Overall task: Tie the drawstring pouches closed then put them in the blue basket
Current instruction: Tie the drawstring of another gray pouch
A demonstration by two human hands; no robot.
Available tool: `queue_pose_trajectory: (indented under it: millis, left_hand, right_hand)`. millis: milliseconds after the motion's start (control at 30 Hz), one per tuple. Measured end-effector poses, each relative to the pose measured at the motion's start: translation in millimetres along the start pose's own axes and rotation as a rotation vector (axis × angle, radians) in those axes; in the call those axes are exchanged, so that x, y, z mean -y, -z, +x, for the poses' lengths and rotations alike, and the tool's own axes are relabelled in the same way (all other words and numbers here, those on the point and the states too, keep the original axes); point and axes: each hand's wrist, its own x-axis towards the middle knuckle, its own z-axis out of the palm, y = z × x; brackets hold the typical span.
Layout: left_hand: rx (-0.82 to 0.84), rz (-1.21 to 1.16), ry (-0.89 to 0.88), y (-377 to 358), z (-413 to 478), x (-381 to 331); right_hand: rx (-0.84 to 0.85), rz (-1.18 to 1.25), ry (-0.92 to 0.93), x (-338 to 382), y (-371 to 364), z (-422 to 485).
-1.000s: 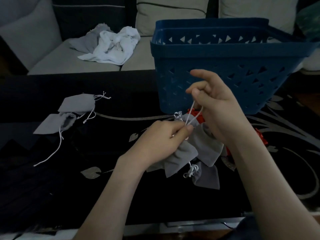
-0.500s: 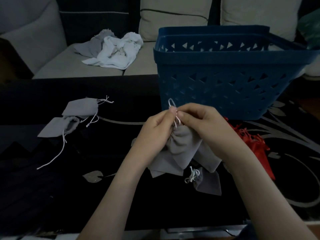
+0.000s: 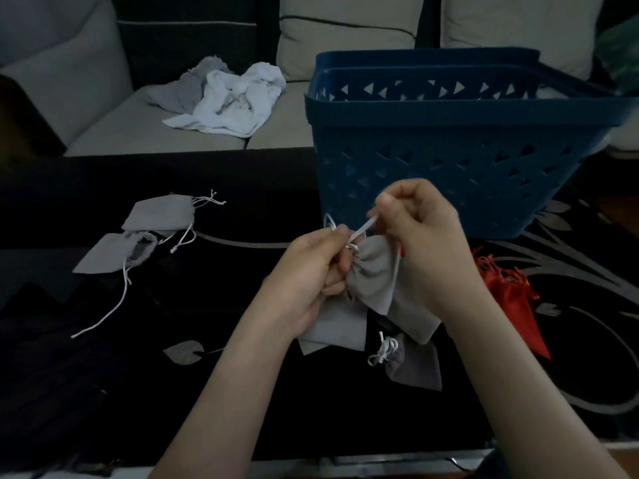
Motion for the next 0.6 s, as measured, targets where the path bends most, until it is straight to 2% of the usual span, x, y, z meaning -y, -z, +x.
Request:
queue_pose_trajectory:
  millis: [100,167,300,467,533,600]
  left_hand:
    - [0.001,-0.097,-0.053,0.2,0.5,-0.3]
    - [-0.025,-0.118,-0.074,0.3,0.3,-0.5]
    - [-0.093,-0.093,-0.089,-0.3,0.6,2.5]
    - [-0.193,-0.094,-0.099,2.4,3.9,0.2]
    - [-0.205,-0.102,-0.131,4.3,4.1,-1.7]
    - [-0.162,-0.07,-0.164,7.9,3.5,-4.8]
  right_hand:
    - [0.213,-0.086,-0.064,-1.9,-6.1,-4.0]
    - [0.28,-0.102,-0.12,-1.3,-8.1,-3.9]
    - [0.286,-0.023,-0.205,0.8,-5.0,-0.1]
    - [0.361,-0.128,-0.236,-1.1,-3.1,0.7]
    - [0.377,-0.148,-0.246,1.1,-2.2,1.8]
    - [0.365,-0.053,-0.272,2.5,-1.9,2.6]
